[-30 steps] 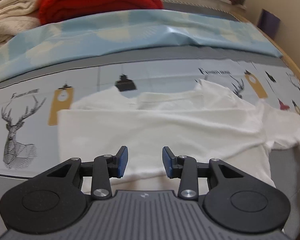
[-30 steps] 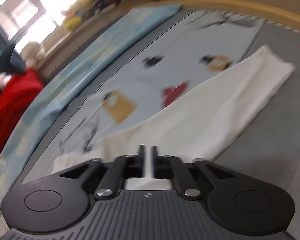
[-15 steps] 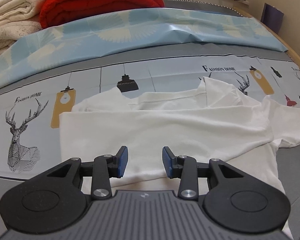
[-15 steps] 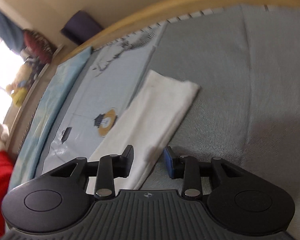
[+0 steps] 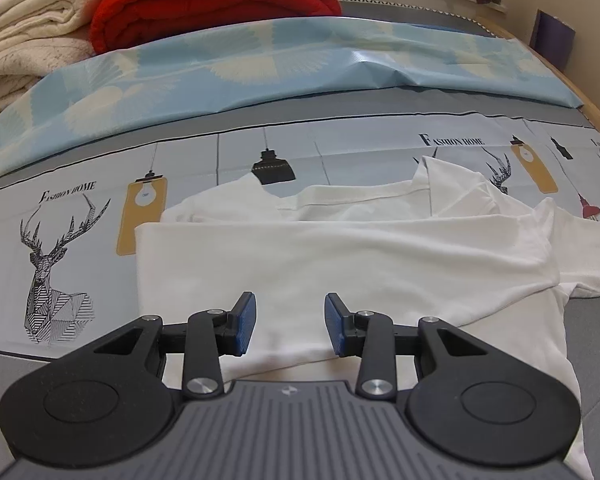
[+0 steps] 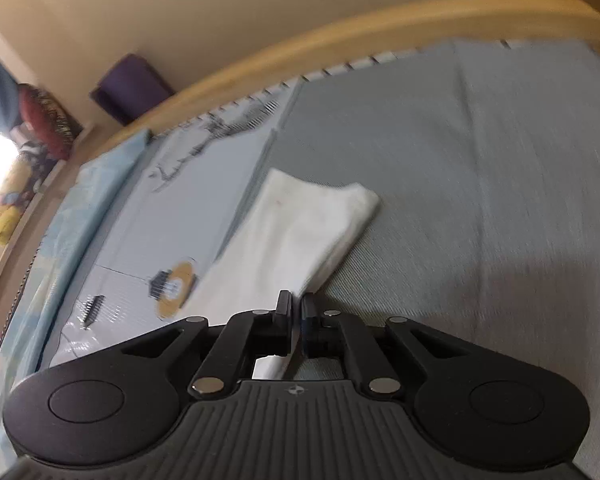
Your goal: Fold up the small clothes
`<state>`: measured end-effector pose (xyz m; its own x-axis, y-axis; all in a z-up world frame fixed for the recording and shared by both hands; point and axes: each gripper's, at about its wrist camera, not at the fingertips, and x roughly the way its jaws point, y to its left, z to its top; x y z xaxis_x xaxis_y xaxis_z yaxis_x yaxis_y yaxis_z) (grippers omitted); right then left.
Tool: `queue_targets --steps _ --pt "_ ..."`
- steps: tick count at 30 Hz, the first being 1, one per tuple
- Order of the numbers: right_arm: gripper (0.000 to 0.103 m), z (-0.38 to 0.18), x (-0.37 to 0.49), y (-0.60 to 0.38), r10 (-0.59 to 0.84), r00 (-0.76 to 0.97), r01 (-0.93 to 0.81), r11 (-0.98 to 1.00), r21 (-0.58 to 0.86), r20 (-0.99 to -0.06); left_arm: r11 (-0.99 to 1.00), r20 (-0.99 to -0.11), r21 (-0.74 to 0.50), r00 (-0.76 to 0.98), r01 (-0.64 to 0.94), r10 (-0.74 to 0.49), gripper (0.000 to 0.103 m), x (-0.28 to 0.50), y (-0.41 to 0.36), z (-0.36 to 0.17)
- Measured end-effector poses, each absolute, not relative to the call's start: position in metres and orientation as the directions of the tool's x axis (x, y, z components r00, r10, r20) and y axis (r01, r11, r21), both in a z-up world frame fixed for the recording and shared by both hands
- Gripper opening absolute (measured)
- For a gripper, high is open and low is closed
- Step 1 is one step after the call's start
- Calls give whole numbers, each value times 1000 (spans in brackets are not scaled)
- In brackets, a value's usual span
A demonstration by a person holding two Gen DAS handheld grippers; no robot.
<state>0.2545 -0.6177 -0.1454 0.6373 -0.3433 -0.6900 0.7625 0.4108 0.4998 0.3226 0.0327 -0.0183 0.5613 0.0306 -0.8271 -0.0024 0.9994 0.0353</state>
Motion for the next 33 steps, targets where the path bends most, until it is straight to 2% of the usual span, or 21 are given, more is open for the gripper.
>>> queue_targets --steps 5,9,12,15,19,22,24,26,28,30,33 --pt "3 -138 258 -609 -387 627 771 434 466 -676 999 -825 30 564 -26 40 42 318 50 -16" --pt "3 -95 277 -567 -490 665 731 581 357 -564 998 -821 18 569 -62 50 42 315 69 -12" --pt "3 -52 295 -508 -475 754 629 722 289 -455 996 -818 3 573 -94 57 42 312 84 -8" --pt "3 -14 306 -425 -335 877 426 874 234 -345 992 -812 -13 581 -127 63 42 308 102 -2" --pt "3 11 307 -296 47 956 18 976 216 -290 984 -806 -36 587 -175 75 42 303 129 5" --pt "5 10 301 -201 363 877 -296 924 240 -315 975 -809 -64 584 -213 75 42 300 147 7" --pt "17 -3 300 -151 575 716 -474 817 329 -396 971 -809 -81 584 -227 69 42 300 155 8" --pt "20 -25 299 -117 688 523 -533 725 437 -504 968 -809 -97 585 -231 58 42 300 161 9" --pt "20 -38 295 -102 674 436 -525 729 440 -597 965 -807 -111 588 -239 52 42 301 165 11" --pt "22 -34 294 -103 589 450 -456 798 395 -671 961 -804 -130 593 -244 42 42 302 168 10" --pt "24 -18 304 -140 480 523 -257 877 407 -704 952 -810 -168 586 -256 14 41 305 172 1"
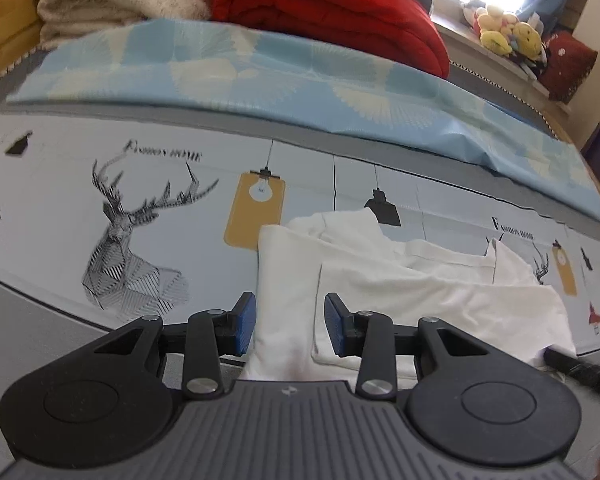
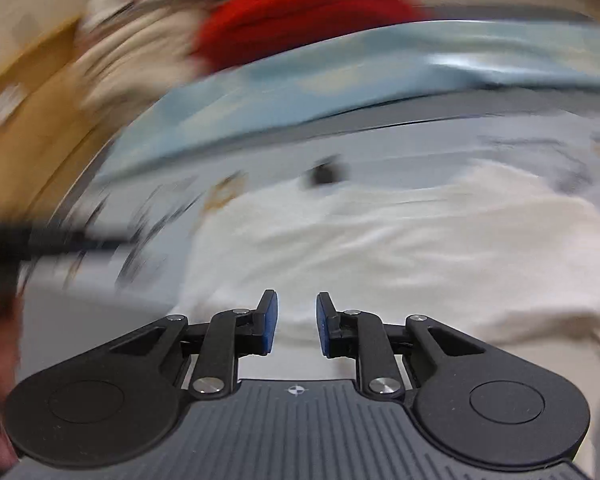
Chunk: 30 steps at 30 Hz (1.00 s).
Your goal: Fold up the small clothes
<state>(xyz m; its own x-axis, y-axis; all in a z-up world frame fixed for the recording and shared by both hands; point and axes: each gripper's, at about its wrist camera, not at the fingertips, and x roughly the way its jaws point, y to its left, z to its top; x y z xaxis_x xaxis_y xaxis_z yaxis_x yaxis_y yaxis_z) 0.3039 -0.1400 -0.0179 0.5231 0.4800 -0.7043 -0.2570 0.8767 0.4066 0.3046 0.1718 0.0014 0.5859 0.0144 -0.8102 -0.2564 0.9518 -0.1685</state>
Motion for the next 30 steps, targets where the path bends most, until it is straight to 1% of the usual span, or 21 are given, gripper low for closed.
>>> queue_targets --steps 1,3,4,5,7,9,10,13,17,18,19,20,22,24,25,26,28,30 --pt "24 -13 306 -158 452 546 -187 886 423 -705 947 -814 -187 581 -260 -2 39 306 173 -4" --pt "27 -8 305 -187 403 602 -109 897 429 -690 934 -823 -236 566 -267 -46 27 307 174 -18" --pt "32 -8 300 -200 367 638 -78 905 418 -676 929 -824 -255 563 -267 -64 22 308 173 -24" --pt "33 -11 294 -213 323 669 -39 915 402 -670 925 -826 -267 558 -269 -76 22 310 172 -31" --pt "35 -27 288 -241 223 680 86 922 378 -699 917 -838 -283 538 -282 -93 22 315 168 -46" --pt "35 -39 297 -267 199 662 180 894 411 -723 907 -841 -307 528 -288 -117 23 321 164 -60" --pt "35 -44 302 -276 201 660 200 882 427 -724 901 -850 -312 512 -301 -123 23 324 162 -68" --pt "35 -52 306 -308 144 670 296 848 440 -728 898 -874 -282 475 -337 -96 27 333 156 -84" --pt "35 -62 311 -330 165 670 366 774 516 -723 910 -895 -248 438 -334 -83 26 341 147 -98" --pt "35 -64 312 -335 154 670 386 763 518 -726 916 -895 -240 438 -322 -81 24 343 145 -99" --pt "35 -67 315 -334 145 670 406 749 523 -728 924 -894 -227 442 -307 -73 11 344 141 -98" --pt "35 -69 315 -337 145 666 427 730 534 -731 935 -890 -199 453 -293 -48 6 345 138 -95" --pt "35 -73 317 -342 167 655 470 674 570 -737 943 -865 -180 501 -281 -16 5 342 133 -77" --pt "35 -77 318 -340 188 646 495 635 593 -740 935 -815 -204 580 -291 3 5 331 133 -46" --pt "35 -78 317 -338 193 639 506 623 596 -744 933 -797 -195 603 -302 29 5 324 133 -33" --pt "35 -80 315 -336 200 634 518 607 602 -747 934 -789 -155 609 -320 78 5 318 132 -25" --pt "36 -83 311 -331 223 618 537 580 612 -754 931 -806 -82 573 -356 148 7 314 133 -27" --pt "37 -90 311 -327 254 599 548 562 620 -759 925 -855 -61 497 -374 145 7 319 140 -44"
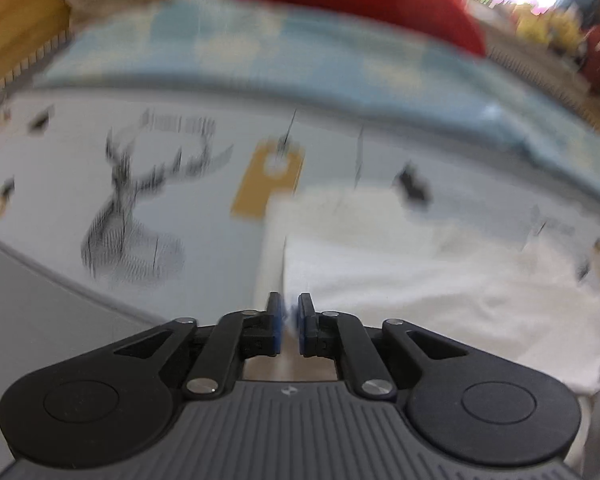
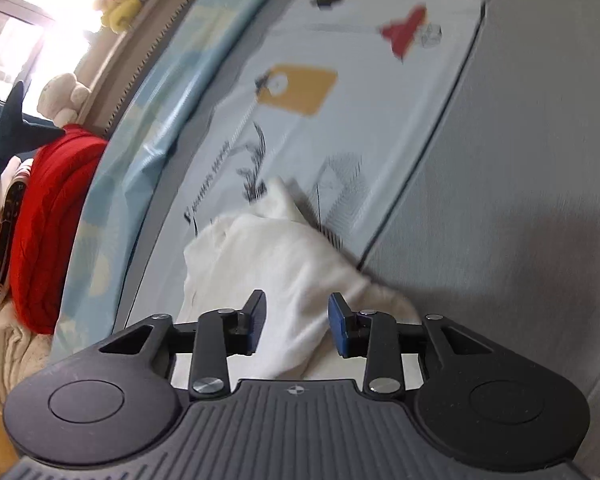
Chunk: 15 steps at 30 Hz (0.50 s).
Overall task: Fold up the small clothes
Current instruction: 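Fold the sleeve over the shirt body with the right gripper and release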
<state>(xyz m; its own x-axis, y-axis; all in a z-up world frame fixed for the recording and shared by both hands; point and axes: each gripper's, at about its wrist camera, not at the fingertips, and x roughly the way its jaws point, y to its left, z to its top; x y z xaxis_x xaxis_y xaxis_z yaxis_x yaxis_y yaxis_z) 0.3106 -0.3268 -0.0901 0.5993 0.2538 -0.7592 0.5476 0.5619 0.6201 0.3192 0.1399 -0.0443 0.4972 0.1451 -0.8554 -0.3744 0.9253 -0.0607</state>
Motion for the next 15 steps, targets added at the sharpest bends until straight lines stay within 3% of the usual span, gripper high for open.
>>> queue_targets --steps 4,7,10,15 --pt "37 -108 311 -323 247 550 605 540 585 -797 917 -831 -35 521 -398 194 8 321 145 -42" --pt "36 -124 313 -325 247 522 646 511 568 -816 937 -824 -70 549 -343 140 12 326 138 -39" --pt "3 -130 308 -329 227 520 668 492 558 -823 944 -849 -125 525 -306 58 12 334 136 -51" --pt "3 -124 297 -322 142 414 714 562 418 -899 950 -880 -106 473 -294 48 20 341 132 -75"
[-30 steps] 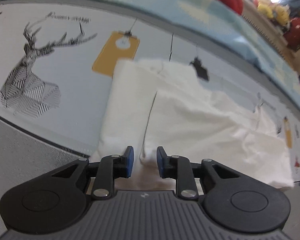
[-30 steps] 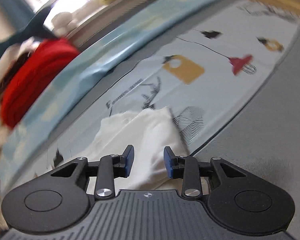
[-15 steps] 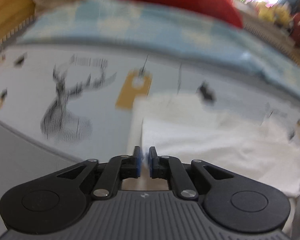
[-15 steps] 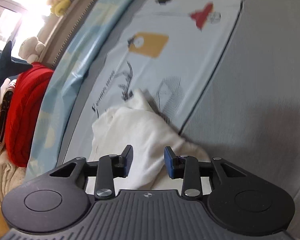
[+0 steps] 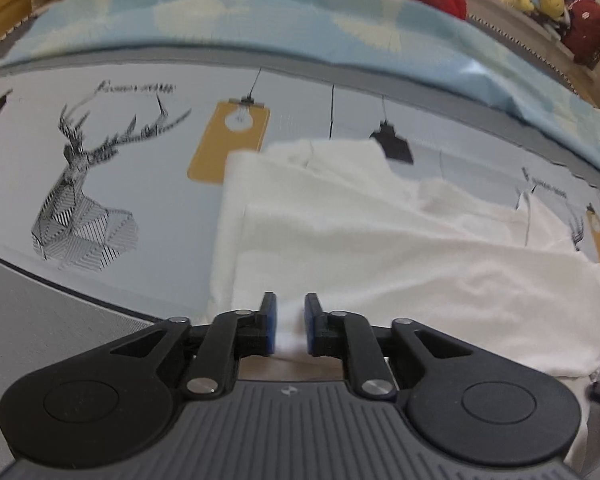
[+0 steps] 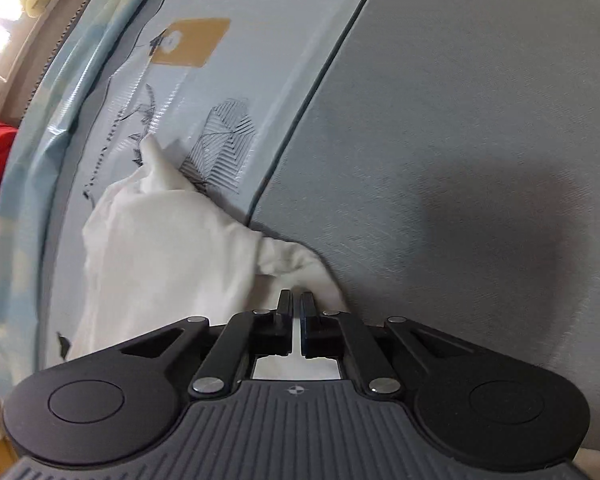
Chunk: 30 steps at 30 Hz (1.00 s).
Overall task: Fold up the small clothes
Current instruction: 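Fold the sleeve over the shirt body with the right gripper and release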
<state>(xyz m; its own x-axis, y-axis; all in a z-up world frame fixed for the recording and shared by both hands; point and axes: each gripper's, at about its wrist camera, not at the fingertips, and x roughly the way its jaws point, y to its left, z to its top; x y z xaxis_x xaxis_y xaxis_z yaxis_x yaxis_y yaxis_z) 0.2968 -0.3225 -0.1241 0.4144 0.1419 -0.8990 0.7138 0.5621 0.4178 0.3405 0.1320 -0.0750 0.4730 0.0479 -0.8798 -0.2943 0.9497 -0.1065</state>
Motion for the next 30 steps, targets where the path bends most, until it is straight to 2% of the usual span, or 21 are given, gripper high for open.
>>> queue_targets --steps 2,5,8,10,13,25,27,30 --pt "6 -108 295 -320 72 441 697 601 392 -894 943 -899 -105 435 -315 45 23 340 136 -87" --pt "6 -83 295 -319 17 563 629 639 442 -826 929 -919 -121 394 -350 28 23 338 146 -100" --pt "7 -76 310 -322 85 661 514 673 532 -746 921 -897 -141 440 -363 37 23 335 147 -85" --pt "14 -78 320 -327 125 681 468 684 560 -721 921 -885 -167 464 -353 18 23 335 147 -84" --pt "23 -84 337 -332 142 683 435 708 555 -716 903 -921 -201 386 -379 -43 23 336 153 -109" --pt "26 -120 398 -327 186 685 315 796 517 -704 936 -926 -151 377 -317 -21 23 342 146 -104" --pt "3 -126 408 -323 233 674 271 805 528 -701 939 -926 -151 377 -311 -24 23 342 146 -105" --pt "3 -123 409 -327 126 720 296 833 467 -682 940 -926 -154 376 -306 -29 23 342 146 -106"
